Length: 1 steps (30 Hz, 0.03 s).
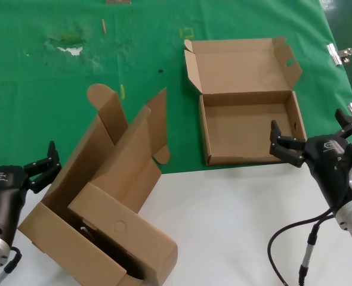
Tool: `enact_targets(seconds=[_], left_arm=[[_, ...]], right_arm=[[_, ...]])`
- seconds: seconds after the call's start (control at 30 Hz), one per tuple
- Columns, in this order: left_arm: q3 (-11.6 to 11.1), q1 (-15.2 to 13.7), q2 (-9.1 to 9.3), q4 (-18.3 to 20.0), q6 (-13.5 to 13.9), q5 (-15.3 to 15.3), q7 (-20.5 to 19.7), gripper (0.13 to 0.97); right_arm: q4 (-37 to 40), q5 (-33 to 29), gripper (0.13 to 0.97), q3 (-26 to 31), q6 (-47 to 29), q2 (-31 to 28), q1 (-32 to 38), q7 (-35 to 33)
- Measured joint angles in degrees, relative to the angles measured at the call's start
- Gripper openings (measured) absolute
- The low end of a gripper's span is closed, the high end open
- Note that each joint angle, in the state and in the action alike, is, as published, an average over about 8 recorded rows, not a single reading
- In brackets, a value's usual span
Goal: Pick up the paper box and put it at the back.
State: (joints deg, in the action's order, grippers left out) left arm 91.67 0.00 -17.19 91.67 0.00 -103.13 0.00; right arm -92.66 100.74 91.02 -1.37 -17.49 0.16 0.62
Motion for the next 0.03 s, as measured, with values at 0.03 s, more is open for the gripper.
enact_targets(seconds=[0.03], left_arm=[[0.0, 0.0, 0.00, 0.0, 0.0, 0.0, 0.0, 0.966]], right_arm=[[0.0, 0.1, 0.966, 0.0, 0.1, 0.0, 0.0, 0.0]])
